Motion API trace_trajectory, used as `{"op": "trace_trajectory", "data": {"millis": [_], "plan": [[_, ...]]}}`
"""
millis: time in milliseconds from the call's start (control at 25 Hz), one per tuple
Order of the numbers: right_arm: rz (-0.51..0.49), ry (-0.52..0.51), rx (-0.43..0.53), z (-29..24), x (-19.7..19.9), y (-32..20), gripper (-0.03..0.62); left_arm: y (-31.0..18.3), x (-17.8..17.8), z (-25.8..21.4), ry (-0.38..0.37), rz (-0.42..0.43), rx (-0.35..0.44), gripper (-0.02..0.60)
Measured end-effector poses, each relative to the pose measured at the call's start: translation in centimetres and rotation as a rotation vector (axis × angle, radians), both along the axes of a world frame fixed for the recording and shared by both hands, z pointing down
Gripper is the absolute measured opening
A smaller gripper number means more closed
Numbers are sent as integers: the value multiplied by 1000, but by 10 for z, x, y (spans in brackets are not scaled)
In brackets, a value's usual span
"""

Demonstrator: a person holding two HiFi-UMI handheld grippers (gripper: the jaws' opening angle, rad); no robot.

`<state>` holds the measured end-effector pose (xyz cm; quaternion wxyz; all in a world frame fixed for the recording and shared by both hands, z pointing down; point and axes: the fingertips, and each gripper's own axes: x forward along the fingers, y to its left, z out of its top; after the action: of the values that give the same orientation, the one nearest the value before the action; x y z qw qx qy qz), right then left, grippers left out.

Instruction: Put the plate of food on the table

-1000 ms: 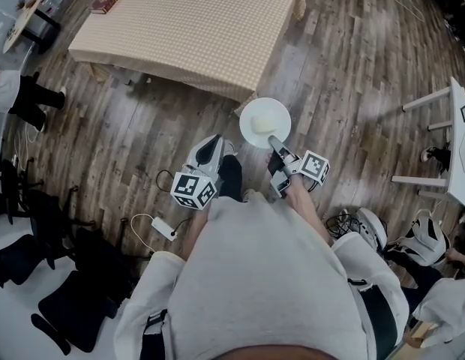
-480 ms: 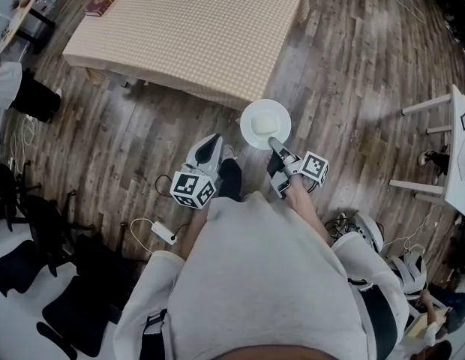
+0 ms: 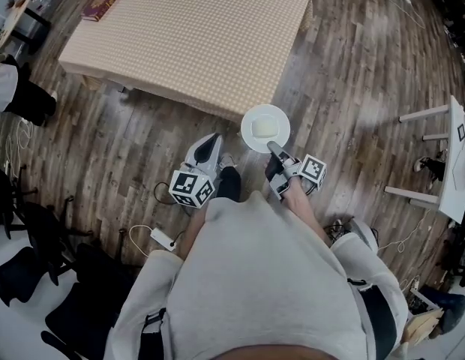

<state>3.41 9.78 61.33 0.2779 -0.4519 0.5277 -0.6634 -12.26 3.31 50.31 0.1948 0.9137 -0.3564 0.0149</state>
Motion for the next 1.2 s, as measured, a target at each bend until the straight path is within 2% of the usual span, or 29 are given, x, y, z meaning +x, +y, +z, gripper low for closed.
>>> {"op": "trace_trajectory", "data": {"millis": [400, 840, 1200], "plan": [[17, 25, 2, -3, 1, -58, 17, -59, 3, 3, 9, 28, -11, 8], [37, 40, 46, -19, 0, -137, 17, -130, 5, -8, 25, 56, 23, 8], [57, 24, 46, -17, 6, -154, 17, -150, 23, -3, 20, 94, 11, 9]]}}
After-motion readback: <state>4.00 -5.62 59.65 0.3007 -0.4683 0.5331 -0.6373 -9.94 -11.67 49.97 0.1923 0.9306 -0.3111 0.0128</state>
